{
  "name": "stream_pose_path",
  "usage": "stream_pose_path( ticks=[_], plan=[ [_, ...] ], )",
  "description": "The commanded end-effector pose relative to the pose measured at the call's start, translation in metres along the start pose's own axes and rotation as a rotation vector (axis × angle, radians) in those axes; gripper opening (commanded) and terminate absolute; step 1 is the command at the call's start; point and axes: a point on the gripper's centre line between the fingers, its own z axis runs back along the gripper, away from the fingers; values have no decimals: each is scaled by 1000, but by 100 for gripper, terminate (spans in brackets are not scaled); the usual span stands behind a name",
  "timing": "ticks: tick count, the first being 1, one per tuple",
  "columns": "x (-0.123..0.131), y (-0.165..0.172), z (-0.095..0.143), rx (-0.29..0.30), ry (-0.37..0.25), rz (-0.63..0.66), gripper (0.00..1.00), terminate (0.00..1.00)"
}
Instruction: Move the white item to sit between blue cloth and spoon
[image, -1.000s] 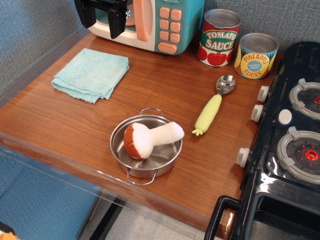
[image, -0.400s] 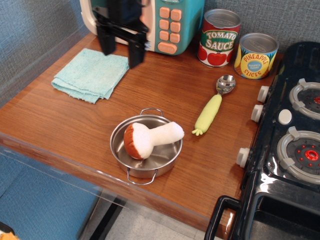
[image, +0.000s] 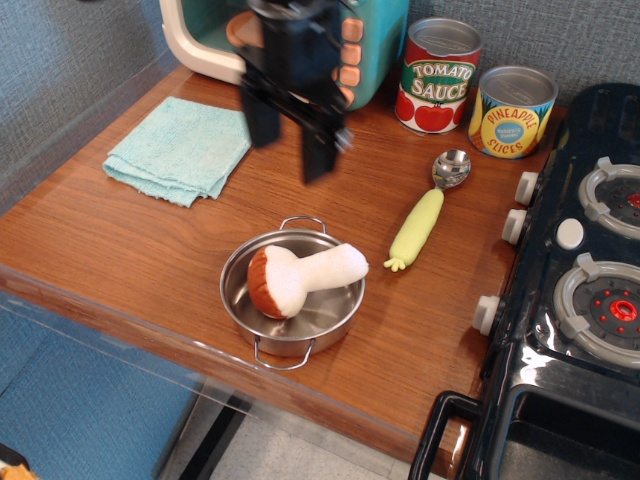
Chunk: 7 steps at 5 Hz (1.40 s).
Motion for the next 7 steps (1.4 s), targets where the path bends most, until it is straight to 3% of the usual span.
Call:
stream_pose_path(
  ticks=[1,6,7],
  plan=[
    [-12,-37,2,1,1,-105,100,0],
    [-21,-46,-34,-58,110,-92,100,0],
    [-21,-44,-37,-85,102,-79,0,0]
  ],
)
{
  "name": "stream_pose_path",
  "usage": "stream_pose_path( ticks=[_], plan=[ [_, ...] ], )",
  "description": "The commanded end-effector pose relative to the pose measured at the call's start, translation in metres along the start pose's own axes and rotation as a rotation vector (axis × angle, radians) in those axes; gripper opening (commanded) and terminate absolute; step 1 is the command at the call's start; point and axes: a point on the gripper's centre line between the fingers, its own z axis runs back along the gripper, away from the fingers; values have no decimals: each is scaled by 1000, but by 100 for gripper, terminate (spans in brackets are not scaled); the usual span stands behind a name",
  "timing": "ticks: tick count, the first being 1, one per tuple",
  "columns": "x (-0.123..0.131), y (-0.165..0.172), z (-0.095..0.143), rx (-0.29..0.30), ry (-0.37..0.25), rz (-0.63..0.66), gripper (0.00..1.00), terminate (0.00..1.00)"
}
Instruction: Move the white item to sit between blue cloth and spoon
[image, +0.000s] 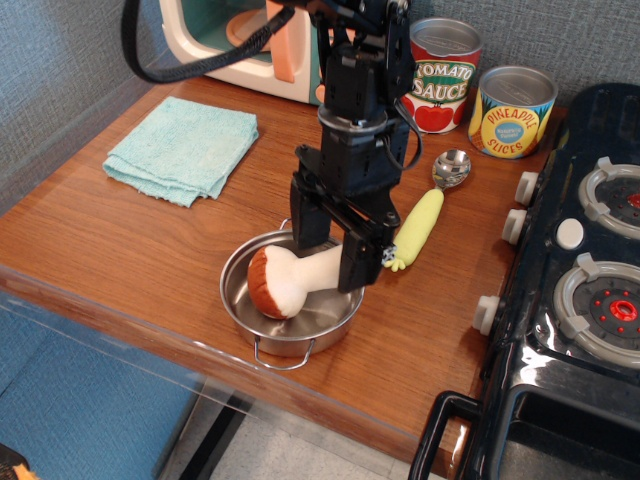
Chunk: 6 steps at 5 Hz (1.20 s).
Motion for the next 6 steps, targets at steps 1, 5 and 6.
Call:
stream_pose_path(
  ticks=[1,5,6],
  plan=[
    [-8,4,9,-9,-43,4,0,0],
    [30,47,91,-1,-181,173,0,0],
    [51,58,85,0,-184,177,0,0]
  ],
)
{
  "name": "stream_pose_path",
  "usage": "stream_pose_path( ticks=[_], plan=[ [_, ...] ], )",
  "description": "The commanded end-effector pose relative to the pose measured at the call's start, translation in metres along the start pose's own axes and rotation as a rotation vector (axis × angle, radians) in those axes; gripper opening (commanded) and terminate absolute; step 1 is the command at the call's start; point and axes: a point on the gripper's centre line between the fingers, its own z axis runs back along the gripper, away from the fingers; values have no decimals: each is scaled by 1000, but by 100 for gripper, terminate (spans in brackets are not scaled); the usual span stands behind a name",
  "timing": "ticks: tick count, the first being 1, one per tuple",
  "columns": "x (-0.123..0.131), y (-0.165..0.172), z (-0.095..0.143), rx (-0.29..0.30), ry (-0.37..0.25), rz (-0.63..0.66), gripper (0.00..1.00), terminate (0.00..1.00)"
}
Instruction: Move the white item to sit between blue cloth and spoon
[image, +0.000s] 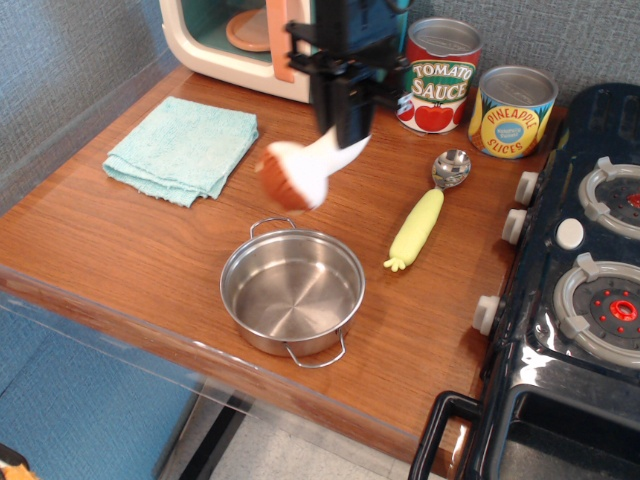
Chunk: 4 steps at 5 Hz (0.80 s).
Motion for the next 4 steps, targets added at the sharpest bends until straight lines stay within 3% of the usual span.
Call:
stream_pose_path(
  ticks=[1,2,3,4],
  plan=[
    [30,23,5,95,-50,3,0,0],
    [39,47,2,140,-69,-6,0,0],
    [38,58,-1,146,-57,-2,0,0],
    [36,59,-7,142,-37,-30,100,0]
  ],
)
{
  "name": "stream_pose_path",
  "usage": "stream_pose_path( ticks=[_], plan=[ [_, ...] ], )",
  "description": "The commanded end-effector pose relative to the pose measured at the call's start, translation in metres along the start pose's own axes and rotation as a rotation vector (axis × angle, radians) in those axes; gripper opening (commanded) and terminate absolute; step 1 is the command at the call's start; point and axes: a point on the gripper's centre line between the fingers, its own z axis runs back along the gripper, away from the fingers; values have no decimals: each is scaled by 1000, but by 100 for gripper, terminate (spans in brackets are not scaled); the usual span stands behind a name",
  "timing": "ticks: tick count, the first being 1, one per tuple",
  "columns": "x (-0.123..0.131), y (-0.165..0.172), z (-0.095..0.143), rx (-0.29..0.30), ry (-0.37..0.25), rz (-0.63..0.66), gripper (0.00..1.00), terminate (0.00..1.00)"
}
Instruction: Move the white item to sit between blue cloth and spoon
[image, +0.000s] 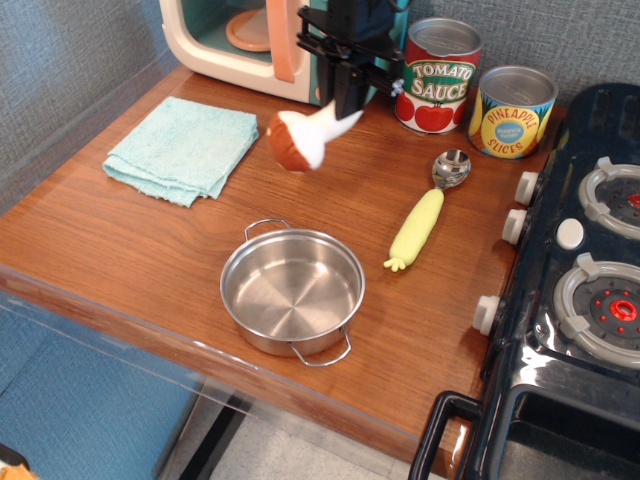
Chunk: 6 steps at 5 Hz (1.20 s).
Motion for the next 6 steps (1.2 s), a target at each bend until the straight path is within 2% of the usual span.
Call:
stream_pose_path(
  ticks=[1,3,4,5,6],
  plan=[
    [-6,-2,15,30,-24,-53,100,0],
    [-13,-2,25,75,-41,-31,100,0],
    [-20,0,34,87,-69,2,100,0],
    [-22,-1,33,89,-89,70,100,0],
    [-25,-4,35,126,-134,122,100,0]
  ],
)
